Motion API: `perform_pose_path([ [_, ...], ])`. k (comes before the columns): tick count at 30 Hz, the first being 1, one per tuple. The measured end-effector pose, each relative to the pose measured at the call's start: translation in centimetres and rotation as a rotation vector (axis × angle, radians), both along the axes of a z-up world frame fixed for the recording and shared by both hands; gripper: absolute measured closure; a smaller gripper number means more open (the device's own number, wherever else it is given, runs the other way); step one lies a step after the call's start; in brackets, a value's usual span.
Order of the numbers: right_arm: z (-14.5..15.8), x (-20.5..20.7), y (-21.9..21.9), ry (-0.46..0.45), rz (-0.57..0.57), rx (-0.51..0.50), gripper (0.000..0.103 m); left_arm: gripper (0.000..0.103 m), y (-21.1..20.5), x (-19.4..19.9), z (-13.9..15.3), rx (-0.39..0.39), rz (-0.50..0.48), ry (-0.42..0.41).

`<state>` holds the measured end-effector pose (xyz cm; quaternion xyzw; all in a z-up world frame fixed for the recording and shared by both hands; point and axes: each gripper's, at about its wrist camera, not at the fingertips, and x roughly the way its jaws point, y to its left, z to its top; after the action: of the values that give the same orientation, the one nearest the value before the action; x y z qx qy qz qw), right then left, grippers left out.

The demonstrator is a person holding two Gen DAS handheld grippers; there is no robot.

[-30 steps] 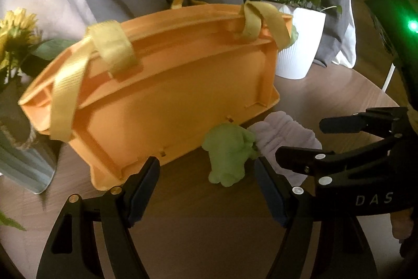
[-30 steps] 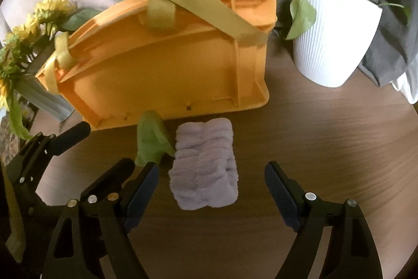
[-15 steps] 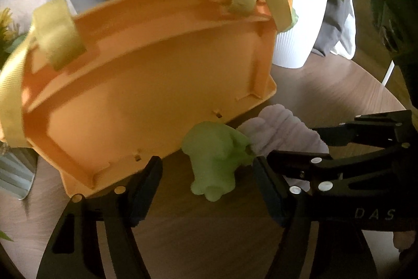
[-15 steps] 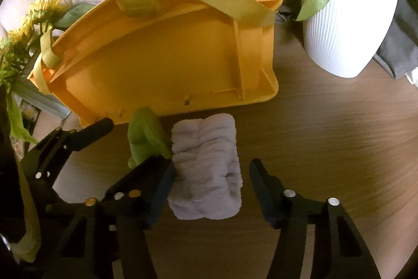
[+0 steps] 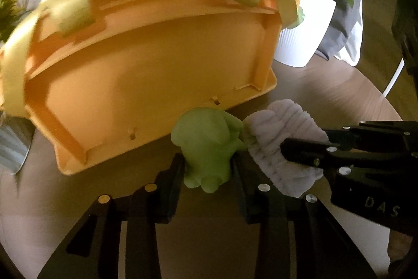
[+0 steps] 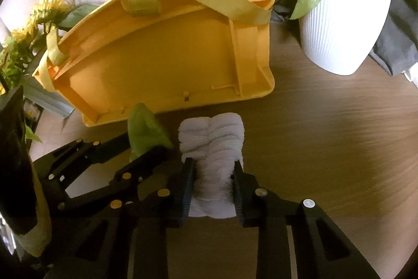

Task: Organize soft objects
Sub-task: 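Grasp the green plush with the left tool while the right tool grasps the lilac towel, then lift the green plush and lilac towel over the orange crate with both tools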

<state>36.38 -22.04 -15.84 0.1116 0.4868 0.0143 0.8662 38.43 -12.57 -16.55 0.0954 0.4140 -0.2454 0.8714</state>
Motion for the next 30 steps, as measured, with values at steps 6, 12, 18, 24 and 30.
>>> perform_pose_path([
  [6, 1.0, -1.1, 0.1, -0.025, 0.022, -0.006, 0.086, 0.067, 0.9, -1.5, 0.7, -0.020, 0.062, 0.015],
  [12, 2.3, -2.5, 0.0, -0.049, 0.048, 0.002, 0.087, 0.067, 2.7, -2.9, 1.9, -0.048, 0.131, 0.011],
  [18, 3.5, -3.8, 0.8, -0.086, 0.075, -0.010, 0.087, 0.067, 3.8, -4.5, 3.5, -0.067, 0.173, -0.002],
  [24, 5.0, -5.0, 1.3, -0.126, 0.094, -0.014, 0.087, 0.067, 4.7, -6.4, 5.4, -0.075, 0.210, -0.039],
  [30, 6.9, -6.3, 1.9, -0.178, 0.104, -0.017, 0.087, 0.067, 5.2, -7.7, 7.7, -0.086, 0.231, -0.095],
])
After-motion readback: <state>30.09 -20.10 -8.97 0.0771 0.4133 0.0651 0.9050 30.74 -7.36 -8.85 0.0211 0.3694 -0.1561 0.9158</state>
